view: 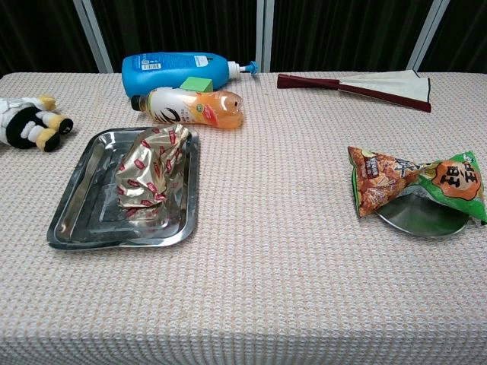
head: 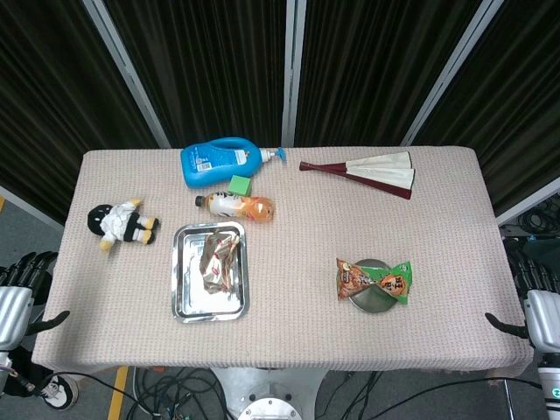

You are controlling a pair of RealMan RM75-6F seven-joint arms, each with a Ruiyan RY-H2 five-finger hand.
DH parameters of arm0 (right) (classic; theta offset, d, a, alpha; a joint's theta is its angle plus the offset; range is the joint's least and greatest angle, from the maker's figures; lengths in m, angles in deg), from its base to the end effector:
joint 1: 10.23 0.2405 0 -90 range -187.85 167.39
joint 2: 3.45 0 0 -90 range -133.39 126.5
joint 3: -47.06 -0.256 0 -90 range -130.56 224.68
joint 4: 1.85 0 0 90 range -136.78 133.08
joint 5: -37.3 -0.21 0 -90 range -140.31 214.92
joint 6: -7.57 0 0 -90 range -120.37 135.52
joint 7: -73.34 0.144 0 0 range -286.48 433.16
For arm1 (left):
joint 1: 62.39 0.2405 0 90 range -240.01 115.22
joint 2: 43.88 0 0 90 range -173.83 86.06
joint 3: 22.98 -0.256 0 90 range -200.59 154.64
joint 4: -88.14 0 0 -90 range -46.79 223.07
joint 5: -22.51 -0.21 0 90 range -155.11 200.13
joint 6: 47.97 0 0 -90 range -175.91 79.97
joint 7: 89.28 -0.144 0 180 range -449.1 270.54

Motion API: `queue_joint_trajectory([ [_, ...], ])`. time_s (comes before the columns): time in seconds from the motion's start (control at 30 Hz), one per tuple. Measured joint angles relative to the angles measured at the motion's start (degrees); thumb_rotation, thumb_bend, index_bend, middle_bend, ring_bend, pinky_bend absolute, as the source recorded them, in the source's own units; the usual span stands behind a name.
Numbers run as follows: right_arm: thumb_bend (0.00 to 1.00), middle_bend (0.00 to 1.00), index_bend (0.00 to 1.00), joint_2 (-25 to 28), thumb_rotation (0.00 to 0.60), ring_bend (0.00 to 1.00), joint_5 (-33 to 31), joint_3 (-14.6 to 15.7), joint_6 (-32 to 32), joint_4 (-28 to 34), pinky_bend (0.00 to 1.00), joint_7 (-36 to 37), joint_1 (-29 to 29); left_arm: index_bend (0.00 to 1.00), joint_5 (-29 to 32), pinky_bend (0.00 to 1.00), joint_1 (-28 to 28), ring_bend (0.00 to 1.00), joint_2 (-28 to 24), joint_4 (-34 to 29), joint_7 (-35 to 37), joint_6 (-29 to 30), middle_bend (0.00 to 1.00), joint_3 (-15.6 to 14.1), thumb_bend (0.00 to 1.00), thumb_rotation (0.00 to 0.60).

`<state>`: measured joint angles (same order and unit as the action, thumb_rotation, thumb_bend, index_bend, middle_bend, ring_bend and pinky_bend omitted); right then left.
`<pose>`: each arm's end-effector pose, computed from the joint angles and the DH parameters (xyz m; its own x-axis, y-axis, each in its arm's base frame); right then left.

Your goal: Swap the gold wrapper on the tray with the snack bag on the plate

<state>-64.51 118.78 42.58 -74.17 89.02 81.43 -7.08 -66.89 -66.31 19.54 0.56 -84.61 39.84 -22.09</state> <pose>-0.3363 -0.1773 0.1810 0.3246 -0.0253 0.9455 -0.9400 0.1026 0.3254 -0.3229 0.1697 0.1693 0.4120 -0.0065 0.9112 0.9099 -0.0494 -0.4118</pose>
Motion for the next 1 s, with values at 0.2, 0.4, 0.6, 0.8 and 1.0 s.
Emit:
queue_joint_trajectory([
  [0.2,0.02,0.00,0.00,0.3,0.600,0.00,0.1,-0.1,0.1,0.5,0.00,0.4,0.1,0.11,-0.7,0.18,-0.4,0.07,0.0,0.1,0.2,-0.3,0.12,-0.2,0.01,0.600],
  [0.4,0.02,0.00,0.00,0.8,0.600,0.00,-0.4,-0.7,0.2,1.5,0.00,0.4,0.4,0.11,-3.7,0.18,-2.2,0.07,-0.6,-1.0,-0.1,-1.1,0.12,-0.2,0.01,0.600],
  [0.6,0.02,0.00,0.00,1.0,0.600,0.00,-0.3,-0.8,0.9,2.2,0.00,0.0,0.9,0.11,-8.3,0.18,-5.5,0.07,-0.9,-4.5,-3.8,-3.6,0.12,-0.4,0.01,0.600],
  [0.8,0.02,0.00,0.00,2.1,0.600,0.00,-0.3,-1.0,1.2,2.9,0.00,0.4,1.2,0.11,-13.6,0.18,-14.2,0.07,0.5,-6.5,-7.8,-11.5,0.12,0.7,0.01,0.600],
  [1.0,0.02,0.00,0.00,3.3,0.600,0.00,-0.1,-1.2,0.9,4.2,0.00,1.5,1.2,0.11,-17.6,0.18,-24.3,0.07,4.6,-5.1,-11.2,-20.3,0.12,2.9,0.01,0.600],
])
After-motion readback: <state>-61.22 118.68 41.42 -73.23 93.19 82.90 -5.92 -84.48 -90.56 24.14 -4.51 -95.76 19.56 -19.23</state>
